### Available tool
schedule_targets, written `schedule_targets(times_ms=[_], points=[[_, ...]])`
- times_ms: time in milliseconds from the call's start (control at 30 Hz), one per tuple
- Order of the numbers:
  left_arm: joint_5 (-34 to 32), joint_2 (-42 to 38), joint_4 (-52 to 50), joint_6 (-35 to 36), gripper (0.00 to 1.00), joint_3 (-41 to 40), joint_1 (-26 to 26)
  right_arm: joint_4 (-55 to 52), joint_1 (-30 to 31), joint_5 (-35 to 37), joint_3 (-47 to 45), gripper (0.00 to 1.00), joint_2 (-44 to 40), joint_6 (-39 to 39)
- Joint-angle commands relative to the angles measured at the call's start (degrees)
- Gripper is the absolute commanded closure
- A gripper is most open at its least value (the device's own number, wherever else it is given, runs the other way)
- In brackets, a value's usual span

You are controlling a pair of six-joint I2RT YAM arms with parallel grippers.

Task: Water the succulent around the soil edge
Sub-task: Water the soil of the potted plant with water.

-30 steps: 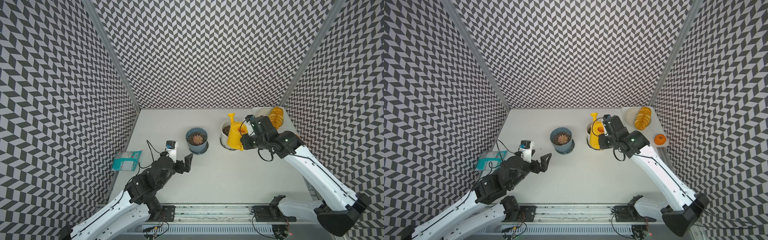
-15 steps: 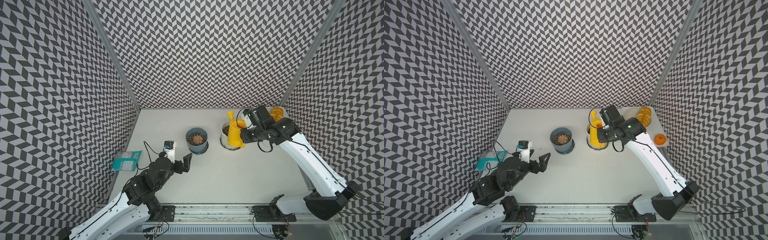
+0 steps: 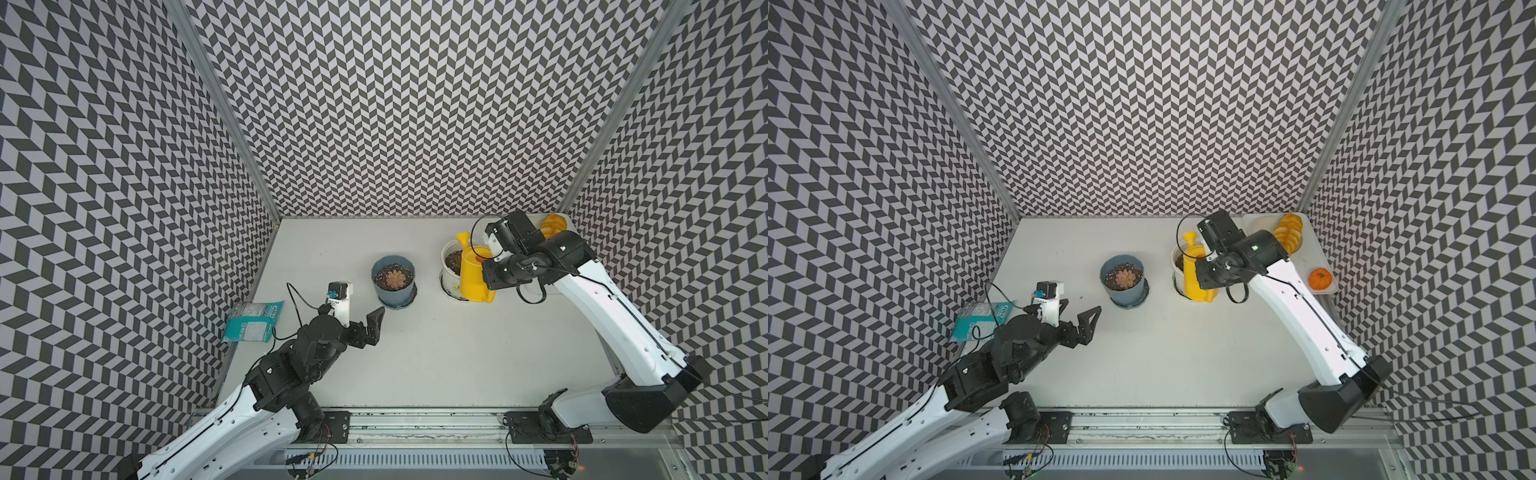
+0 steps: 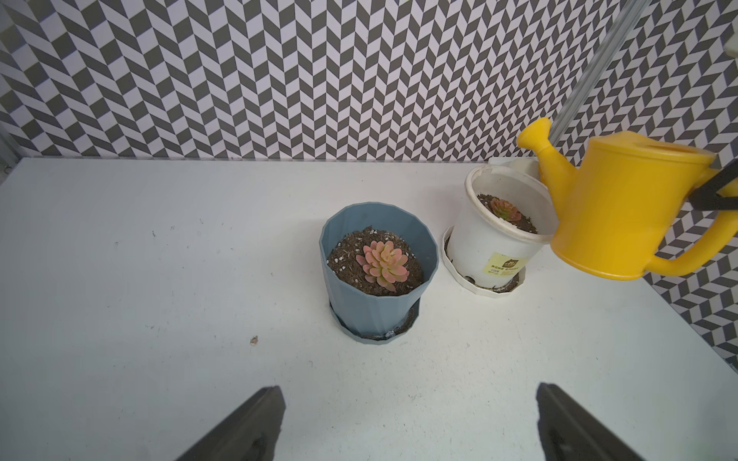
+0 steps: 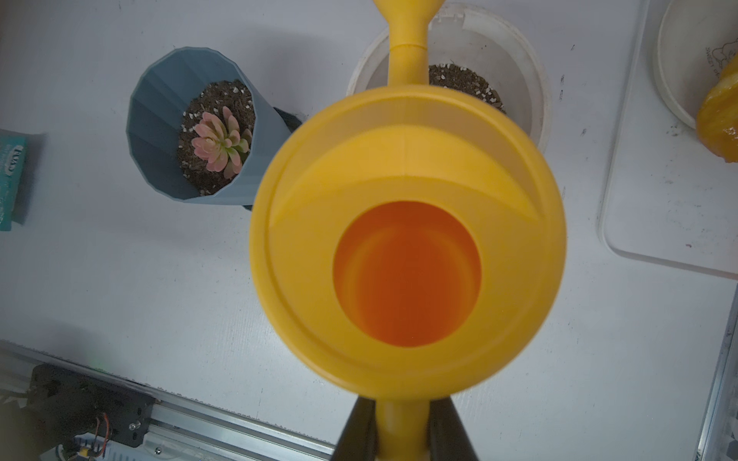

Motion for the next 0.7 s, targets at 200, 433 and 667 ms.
schedule_targets(times_ms=[200,433,667], points=[[-0.42,-0.47,0.89,-0.12,0.0,0.09,-0.46,1.75,-2.35,-2.22,4.56,1.0,3.09,-0.65],[-0.46,-0.47,0.93,-0.13,0.0,-0.02,-0.72,1.78,-2.49,-3.08,4.5,1.0,3.79,-0.76],[-0.6,-0.53,0.89,-0.11,0.0,0.03,-0.82,1.86,-2.49,-4.34,4.03,1.0,3.38,-1.39]])
